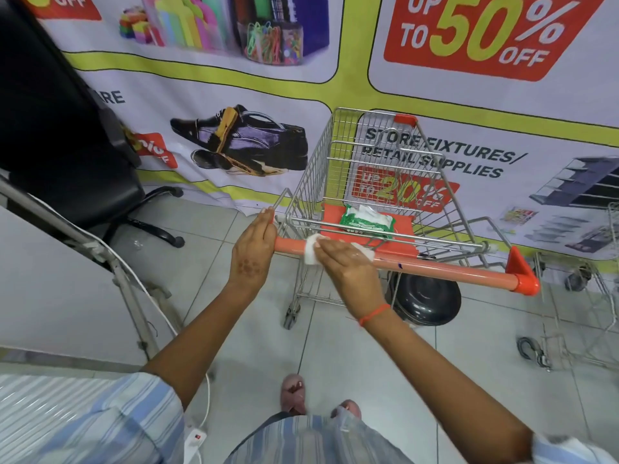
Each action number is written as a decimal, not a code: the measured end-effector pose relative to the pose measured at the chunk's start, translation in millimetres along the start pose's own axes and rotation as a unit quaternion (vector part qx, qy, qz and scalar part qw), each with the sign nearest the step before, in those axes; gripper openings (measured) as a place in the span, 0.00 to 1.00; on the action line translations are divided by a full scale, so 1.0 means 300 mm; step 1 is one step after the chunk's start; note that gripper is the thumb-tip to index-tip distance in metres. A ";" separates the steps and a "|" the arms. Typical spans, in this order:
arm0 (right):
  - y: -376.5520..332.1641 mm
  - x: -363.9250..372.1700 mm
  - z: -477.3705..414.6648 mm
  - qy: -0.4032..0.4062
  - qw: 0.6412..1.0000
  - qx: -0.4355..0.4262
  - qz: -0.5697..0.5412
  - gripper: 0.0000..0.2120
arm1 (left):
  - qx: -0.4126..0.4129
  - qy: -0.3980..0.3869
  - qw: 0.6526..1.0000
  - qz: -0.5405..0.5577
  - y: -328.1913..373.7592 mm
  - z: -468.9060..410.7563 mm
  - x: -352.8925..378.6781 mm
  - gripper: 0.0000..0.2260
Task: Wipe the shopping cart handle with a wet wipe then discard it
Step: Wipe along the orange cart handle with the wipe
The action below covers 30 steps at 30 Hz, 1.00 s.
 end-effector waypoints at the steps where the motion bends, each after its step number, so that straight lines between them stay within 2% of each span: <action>1: 0.022 -0.036 0.044 0.016 1.000 -0.019 0.017 0.12 | 0.000 0.000 1.000 0.002 0.002 0.002 -0.001 0.24; 4: 0.044 -0.063 0.069 0.039 0.998 -0.026 0.047 0.13 | -0.011 -0.002 1.000 0.009 0.001 0.002 -0.002 0.24; 9: -0.074 0.054 -0.038 0.012 0.999 -0.041 0.007 0.19 | -0.009 -0.012 1.000 0.022 -0.012 0.001 0.007 0.24; 13: 0.052 -0.059 0.081 -0.003 0.999 -0.028 0.043 0.22 | 0.000 -0.018 0.999 0.028 -0.004 0.003 0.010 0.21; 15: 0.082 -0.091 0.106 0.007 0.997 -0.020 0.069 0.21 | -0.010 -0.023 0.999 0.034 -0.004 0.005 0.013 0.22; 18: -0.004 -0.018 0.027 0.016 0.998 -0.036 0.057 0.15 | -0.017 -0.022 0.999 0.030 -0.007 0.006 0.015 0.25; 22: -0.096 0.072 -0.057 0.000 0.997 -0.079 0.022 0.15 | -0.002 -0.040 0.999 0.013 -0.014 -0.001 0.024 0.26; 26: 0.033 -0.013 0.061 -0.020 0.998 -0.046 0.028 0.17 | 0.008 -0.060 0.998 0.016 -0.012 0.003 0.031 0.21; 30: 0.178 -0.184 0.209 0.004 0.996 -0.013 0.090 0.18 | 0.001 -0.051 0.998 0.028 -0.007 0.001 0.027 0.21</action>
Point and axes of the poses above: each hand's wrist, its own z-axis away from the middle knuckle, its own x-axis out of the palm, y = z × x, the point moved 10 cm from there along -z, towards the middle knuckle, and after that the axes turned 11 degrees about -z, right-handed, at the moved point
